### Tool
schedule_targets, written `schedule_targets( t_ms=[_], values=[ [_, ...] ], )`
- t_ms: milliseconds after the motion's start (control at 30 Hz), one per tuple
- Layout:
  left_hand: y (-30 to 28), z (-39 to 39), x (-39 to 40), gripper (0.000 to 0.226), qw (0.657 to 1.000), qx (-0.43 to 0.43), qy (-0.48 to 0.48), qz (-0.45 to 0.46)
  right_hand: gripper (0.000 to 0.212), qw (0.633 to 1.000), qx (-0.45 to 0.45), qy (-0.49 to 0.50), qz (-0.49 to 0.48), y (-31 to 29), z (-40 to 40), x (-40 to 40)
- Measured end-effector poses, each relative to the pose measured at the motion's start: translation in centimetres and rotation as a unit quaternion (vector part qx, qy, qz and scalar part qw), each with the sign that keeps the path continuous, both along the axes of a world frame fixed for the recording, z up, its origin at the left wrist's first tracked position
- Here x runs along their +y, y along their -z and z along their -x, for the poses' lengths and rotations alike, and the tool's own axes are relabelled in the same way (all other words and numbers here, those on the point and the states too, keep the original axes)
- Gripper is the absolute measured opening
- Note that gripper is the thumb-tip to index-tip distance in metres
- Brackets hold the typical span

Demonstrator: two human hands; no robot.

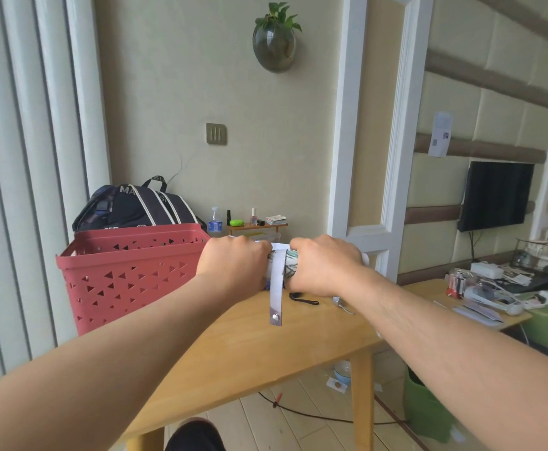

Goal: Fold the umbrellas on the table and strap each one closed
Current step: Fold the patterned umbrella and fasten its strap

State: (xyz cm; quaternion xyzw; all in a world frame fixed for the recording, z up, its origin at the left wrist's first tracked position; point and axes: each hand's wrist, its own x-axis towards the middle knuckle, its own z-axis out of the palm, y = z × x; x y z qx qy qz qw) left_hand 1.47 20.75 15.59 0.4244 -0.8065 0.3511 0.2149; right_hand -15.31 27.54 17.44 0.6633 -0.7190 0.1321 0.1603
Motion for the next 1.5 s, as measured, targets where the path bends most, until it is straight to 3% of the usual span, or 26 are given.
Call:
schedule_targets(
  t_ms=[167,400,533,633,700,733,800,833,867,933,1000,1167,1300,1433,1500],
  values=[
    [0.0,0.4,0.0,0.020,0.996,0.026,-0.009,-0.082,0.040,0.992,0.090,-0.028,0.085,1.5,0.4,-1.3],
    [-0.4,-0.2,0.3,0.019,0.990,0.009,0.007,-0.141,0.042,0.988,0.116,-0.050,0.087,2.3,1.3,-1.2],
    [0.0,-0.4,0.4,0.026,0.994,0.014,0.041,-0.099,0.038,0.990,0.105,-0.036,0.084,2.4,1.6,-1.1],
    [0.8,-1.2,-1.0,0.052,0.982,0.122,0.139,-0.041,0.039,0.995,0.061,0.002,0.080,2.1,2.1,-0.8],
    [1.6,-2.1,-1.8,0.070,0.940,0.277,0.188,-0.071,0.039,0.995,0.027,0.028,0.087,1.7,2.9,-0.5],
    [2.0,-2.4,-2.0,0.067,0.895,0.381,0.188,-0.132,0.039,0.995,0.012,0.037,0.092,1.5,3.3,-0.3],
    [2.9,-2.2,-1.4,0.045,0.735,0.558,0.171,-0.345,0.039,0.993,-0.012,0.046,0.107,1.1,3.9,-0.1],
    [3.5,-1.9,-1.2,0.029,0.658,0.583,0.173,-0.444,0.039,0.992,-0.020,0.047,0.111,0.8,4.0,0.0],
    [4.1,-1.5,-0.9,0.016,0.618,0.571,0.179,-0.510,0.037,0.992,-0.024,0.046,0.115,0.5,4.0,0.1],
    [4.8,-0.4,0.1,0.027,0.603,0.519,0.227,-0.562,0.028,0.991,-0.015,0.037,0.125,0.1,3.8,0.1],
    [4.6,0.8,1.4,0.035,0.603,0.494,0.283,-0.559,0.023,0.990,-0.004,0.029,0.139,-0.1,3.6,0.1],
    [3.3,2.7,3.3,0.025,0.602,0.485,0.335,-0.539,0.024,0.990,0.000,0.034,0.140,-1.1,2.9,0.7],
    [3.1,2.7,3.7,0.028,0.580,0.500,0.349,-0.540,0.023,0.987,0.017,0.044,0.154,-1.9,2.9,1.0],
    [3.2,2.8,4.1,0.015,0.590,0.485,0.358,-0.537,0.019,0.984,0.049,0.044,0.164,-2.1,3.2,0.8],
    [2.9,3.0,4.5,0.013,0.556,0.501,0.369,-0.551,0.024,0.983,0.063,0.045,0.167,-2.1,3.1,0.8]
  ],
)
